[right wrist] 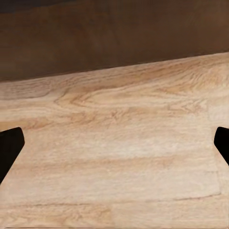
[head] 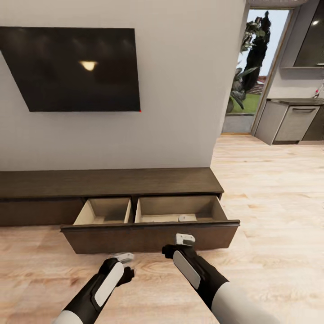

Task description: Place each of the two pumpkins and all three candles from the living room inside a cabinet in the living room (use any cabinet), then make sure every cabinet is closed, and position the cauldron so it is next to a table in the living room.

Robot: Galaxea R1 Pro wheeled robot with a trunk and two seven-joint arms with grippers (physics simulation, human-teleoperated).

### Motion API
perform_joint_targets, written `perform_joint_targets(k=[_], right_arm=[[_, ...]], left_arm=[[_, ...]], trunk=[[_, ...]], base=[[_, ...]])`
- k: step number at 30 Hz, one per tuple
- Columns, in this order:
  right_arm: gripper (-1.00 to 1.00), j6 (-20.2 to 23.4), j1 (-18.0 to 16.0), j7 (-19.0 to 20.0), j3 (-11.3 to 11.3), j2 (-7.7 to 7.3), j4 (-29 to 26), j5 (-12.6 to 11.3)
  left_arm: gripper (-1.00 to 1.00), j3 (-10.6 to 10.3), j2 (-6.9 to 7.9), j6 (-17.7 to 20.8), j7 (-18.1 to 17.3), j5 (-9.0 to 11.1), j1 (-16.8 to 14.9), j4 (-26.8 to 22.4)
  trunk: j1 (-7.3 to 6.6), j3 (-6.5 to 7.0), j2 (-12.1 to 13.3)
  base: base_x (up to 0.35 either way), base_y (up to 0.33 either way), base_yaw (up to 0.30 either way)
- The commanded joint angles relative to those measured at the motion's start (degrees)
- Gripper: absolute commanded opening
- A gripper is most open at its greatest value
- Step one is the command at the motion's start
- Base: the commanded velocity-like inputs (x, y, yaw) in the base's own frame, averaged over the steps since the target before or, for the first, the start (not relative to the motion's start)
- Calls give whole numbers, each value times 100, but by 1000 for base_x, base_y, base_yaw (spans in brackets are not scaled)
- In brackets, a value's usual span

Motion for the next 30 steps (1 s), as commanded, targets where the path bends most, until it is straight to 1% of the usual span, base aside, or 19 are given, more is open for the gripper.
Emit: perform_joint_targets(k=[1,3,4,5,6,8,10,13,15,16,18,20,23,30], right_arm=[[100,-131,50,22,31,-5,117,-35],[100,-267,100,75,40,-5,355,-20],[100,-492,120,117,48,9,612,-9],[100,-611,126,170,52,21,742,-6],[100,-716,129,278,57,30,884,8],[100,-879,132,519,61,40,1102,28],[100,-1006,133,662,59,29,1195,32],[100,-1336,136,809,56,-3,1286,10],[100,-1401,136,828,56,-7,1292,6],[100,-1420,137,834,55,-9,1294,-2],[100,-1432,137,838,55,-7,1299,-9],[100,-1436,138,840,55,-11,1297,-8],[100,-1446,137,843,55,-14,1302,0],[100,-1459,137,849,60,-10,1300,27]], left_arm=[[100,-20,5,-331,-111,34,-3,386],[100,-24,12,-589,-350,8,-3,794],[100,-25,31,-749,-566,-5,-2,1076],[100,-31,55,-847,-643,-7,-2,1159],[100,-35,84,-965,-696,-9,-2,1213],[100,-35,134,-1130,-750,-2,-2,1271],[100,-31,194,-1195,-771,21,-2,1310],[100,-27,403,-1270,-793,68,-2,1378],[100,-27,463,-1390,-795,73,2,1453],[100,-27,484,-1566,-796,80,4,1544],[100,-26,496,-1808,-797,81,6,1696],[100,-26,501,-1907,-797,83,6,1772],[100,-33,504,-1988,-801,81,7,1831],[100,-35,505,-2019,-871,97,7,1851]], trunk=[[-27,13,39],[-71,49,119],[-93,67,159],[-115,85,199],[-137,103,239],[-137,103,239],[-137,103,239],[-137,103,239],[-137,103,239],[-137,103,239],[-137,103,239],[-137,103,239],[-137,103,239],[-137,103,239]], base=[[-333,84,0],[-333,84,0],[-333,84,0],[-333,84,0],[-333,84,0],[-332,81,0],[-313,48,0],[-165,16,0],[-41,4,0],[-16,2,0],[-9,1,0],[-4,0,0],[-1,0,0],[-19,31,2]])
